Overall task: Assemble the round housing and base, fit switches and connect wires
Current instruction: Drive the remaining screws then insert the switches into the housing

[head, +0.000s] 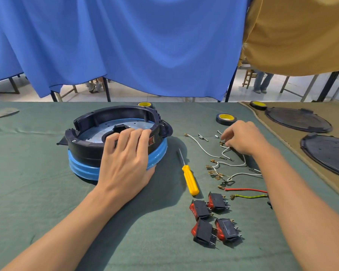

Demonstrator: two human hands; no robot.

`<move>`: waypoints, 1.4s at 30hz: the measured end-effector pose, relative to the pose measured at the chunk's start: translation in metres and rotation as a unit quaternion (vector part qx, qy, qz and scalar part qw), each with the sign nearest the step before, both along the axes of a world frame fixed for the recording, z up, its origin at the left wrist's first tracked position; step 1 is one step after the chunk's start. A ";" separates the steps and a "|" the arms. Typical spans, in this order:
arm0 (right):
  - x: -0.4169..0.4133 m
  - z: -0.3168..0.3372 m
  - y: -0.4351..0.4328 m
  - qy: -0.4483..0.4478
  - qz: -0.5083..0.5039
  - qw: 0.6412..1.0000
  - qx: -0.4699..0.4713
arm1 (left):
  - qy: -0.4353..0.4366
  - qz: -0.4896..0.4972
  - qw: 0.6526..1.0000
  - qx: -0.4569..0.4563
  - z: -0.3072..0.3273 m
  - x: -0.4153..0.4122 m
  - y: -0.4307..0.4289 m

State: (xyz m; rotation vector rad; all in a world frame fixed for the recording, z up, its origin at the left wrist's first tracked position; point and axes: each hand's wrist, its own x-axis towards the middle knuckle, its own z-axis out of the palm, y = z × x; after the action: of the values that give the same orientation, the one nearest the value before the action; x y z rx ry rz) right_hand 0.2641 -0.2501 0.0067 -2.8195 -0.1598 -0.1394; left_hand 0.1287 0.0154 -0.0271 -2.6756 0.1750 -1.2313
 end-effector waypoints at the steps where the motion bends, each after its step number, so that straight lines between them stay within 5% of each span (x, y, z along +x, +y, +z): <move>1: 0.001 -0.001 0.001 -0.004 -0.001 1.000 -0.003 | 0.003 0.001 1.000 0.000 0.000 0.000 0.000; 9: 0.002 0.008 -0.005 -0.047 -0.021 0.999 0.004 | -0.019 0.016 1.000 0.002 0.016 -0.002 0.005; 17: -0.042 0.051 0.028 -0.049 0.117 0.980 0.151 | -0.038 0.034 0.996 -0.073 0.042 -0.002 0.006; 22: -0.077 0.044 0.073 0.024 0.116 0.895 0.431 | -0.037 0.047 0.988 -0.144 0.067 -0.006 0.006; 27: -0.094 0.038 0.108 0.073 0.075 0.818 0.565 | -0.054 0.039 0.956 -0.286 0.103 -0.013 0.010; 33: -0.105 0.048 0.118 0.076 0.061 0.796 0.597 | -0.091 -0.027 0.848 -0.521 0.130 -0.029 0.022; 42: -0.107 0.060 0.115 0.046 0.038 0.820 0.570 | -0.037 -0.177 0.562 -0.807 0.143 -0.046 0.052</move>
State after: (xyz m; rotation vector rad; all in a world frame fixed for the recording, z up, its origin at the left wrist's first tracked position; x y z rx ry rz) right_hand 0.1570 -0.1356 0.0667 -1.6040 -0.1080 -0.0466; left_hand 0.0823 0.0672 0.1160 -4.0504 -1.0543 -2.4033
